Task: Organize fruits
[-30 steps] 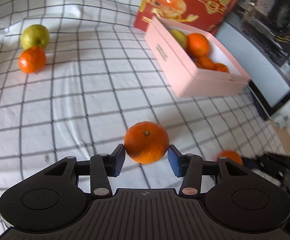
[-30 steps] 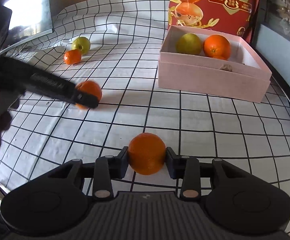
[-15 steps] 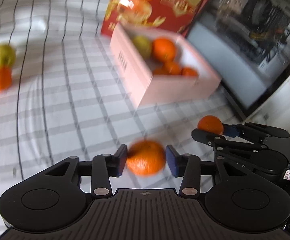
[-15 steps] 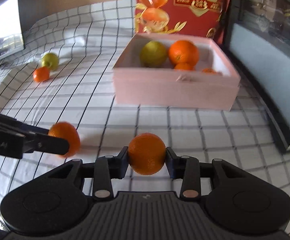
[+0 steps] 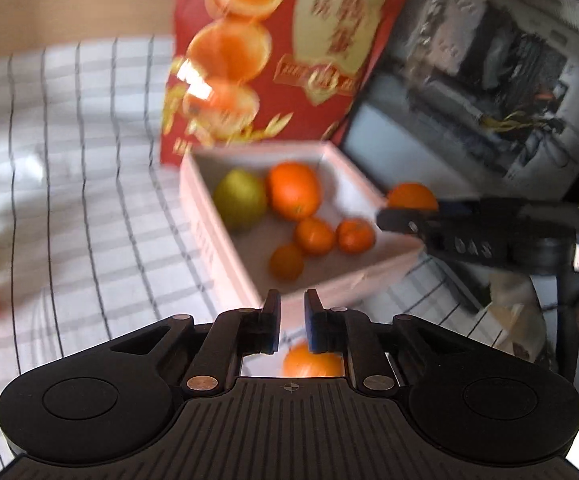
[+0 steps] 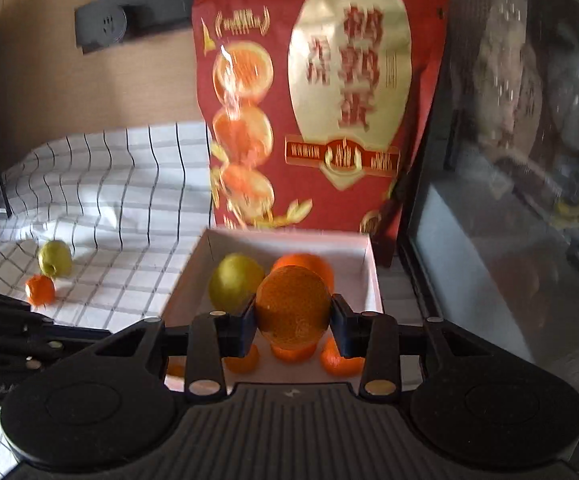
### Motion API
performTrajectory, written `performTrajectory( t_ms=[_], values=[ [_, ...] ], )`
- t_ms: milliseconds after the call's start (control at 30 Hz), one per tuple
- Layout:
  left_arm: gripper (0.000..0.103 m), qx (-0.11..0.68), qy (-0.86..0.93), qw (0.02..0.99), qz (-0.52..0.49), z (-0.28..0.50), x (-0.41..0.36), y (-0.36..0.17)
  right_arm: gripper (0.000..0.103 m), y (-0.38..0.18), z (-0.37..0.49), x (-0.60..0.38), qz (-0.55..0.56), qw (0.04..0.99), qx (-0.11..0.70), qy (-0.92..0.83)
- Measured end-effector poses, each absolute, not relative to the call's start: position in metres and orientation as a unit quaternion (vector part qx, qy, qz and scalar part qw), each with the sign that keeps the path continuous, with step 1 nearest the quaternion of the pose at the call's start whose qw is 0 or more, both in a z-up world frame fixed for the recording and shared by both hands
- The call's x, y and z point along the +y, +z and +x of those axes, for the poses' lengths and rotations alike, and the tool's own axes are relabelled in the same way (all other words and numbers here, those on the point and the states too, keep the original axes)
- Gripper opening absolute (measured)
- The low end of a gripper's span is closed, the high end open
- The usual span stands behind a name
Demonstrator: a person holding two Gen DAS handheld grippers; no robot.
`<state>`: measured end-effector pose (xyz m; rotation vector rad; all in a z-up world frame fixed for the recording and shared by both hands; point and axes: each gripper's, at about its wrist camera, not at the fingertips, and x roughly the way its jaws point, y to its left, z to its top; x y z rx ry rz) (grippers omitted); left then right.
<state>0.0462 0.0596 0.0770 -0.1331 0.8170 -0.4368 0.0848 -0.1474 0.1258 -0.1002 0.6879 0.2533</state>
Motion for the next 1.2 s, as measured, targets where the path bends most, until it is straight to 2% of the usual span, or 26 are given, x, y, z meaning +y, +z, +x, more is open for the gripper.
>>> performTrajectory(
  t_ms=[267,567,700,833,900,1200],
  values=[
    [0.018,0.432,-0.194,0.878,-0.072,0.026,0.073,0.041,0.038,0.051,0.047,-0.151,-0.040,0.909,0.398,0.116],
    [0.018,0.437,-0.189,0.877,-0.062,0.007,0.066,0.031,0.039,0.025,0.020,-0.146,-0.040,0.913,0.397,0.088],
    [0.018,0.439,-0.179,0.878,-0.063,-0.003,0.072,0.029,0.053,0.021,0.012,-0.133,-0.036,0.920,0.383,0.073],
    [0.018,0.444,-0.164,0.879,-0.058,-0.010,0.078,0.028,0.061,0.019,0.012,-0.123,-0.041,0.922,0.379,0.072],
    [0.017,0.445,-0.162,0.879,-0.061,-0.013,0.080,0.028,0.070,0.016,0.012,-0.119,-0.040,0.921,0.381,0.076],
    [0.018,0.415,-0.158,0.894,-0.062,-0.021,0.075,0.040,0.074,0.013,0.010,-0.141,-0.042,0.927,0.367,0.065]
  ],
)
